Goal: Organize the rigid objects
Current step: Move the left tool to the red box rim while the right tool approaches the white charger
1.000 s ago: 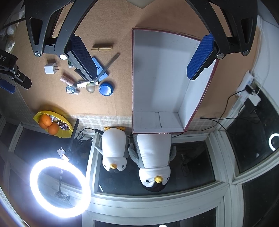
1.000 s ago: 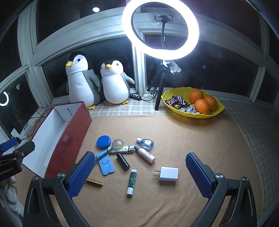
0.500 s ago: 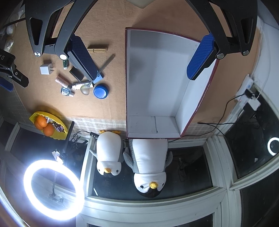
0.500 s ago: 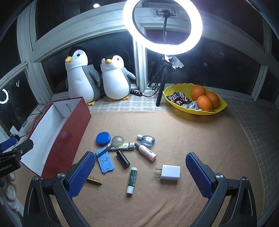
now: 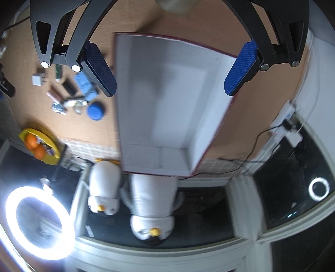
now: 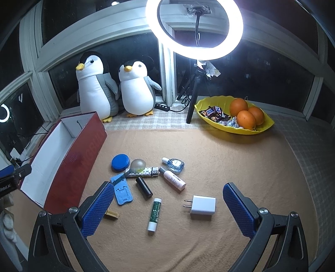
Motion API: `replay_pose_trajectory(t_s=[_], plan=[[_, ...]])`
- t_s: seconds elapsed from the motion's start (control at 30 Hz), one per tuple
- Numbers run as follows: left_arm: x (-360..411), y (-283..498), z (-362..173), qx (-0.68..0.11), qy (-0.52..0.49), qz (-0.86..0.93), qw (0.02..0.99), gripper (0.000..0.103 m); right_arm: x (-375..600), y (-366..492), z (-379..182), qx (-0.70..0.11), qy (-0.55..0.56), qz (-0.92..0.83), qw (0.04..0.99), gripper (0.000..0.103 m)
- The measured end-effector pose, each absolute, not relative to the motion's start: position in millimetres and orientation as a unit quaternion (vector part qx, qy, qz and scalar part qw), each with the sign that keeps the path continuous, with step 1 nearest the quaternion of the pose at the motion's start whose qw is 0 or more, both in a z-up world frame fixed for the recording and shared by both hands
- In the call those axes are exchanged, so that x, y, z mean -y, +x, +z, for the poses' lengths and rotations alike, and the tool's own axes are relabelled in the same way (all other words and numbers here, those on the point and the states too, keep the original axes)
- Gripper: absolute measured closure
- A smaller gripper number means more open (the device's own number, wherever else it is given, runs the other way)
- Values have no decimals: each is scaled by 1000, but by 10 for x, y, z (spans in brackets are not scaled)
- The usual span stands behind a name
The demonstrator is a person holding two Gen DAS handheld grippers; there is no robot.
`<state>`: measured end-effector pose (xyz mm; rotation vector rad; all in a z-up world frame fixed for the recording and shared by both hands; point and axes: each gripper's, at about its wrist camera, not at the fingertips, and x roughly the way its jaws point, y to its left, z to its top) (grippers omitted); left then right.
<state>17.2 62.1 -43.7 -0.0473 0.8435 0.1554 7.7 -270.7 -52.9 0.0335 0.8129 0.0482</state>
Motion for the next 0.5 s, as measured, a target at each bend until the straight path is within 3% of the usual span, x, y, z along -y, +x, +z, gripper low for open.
replay_pose_trajectory(t_s=[0.43, 0.5], plan=[[-1447, 215, -791, -438, -55, 169, 881, 7, 2923, 94, -812, -426, 23, 10, 904, 1], [-1485, 232, -844, -443, -54, 177, 877, 15, 2977, 87, -859, -431, 23, 8, 902, 1]])
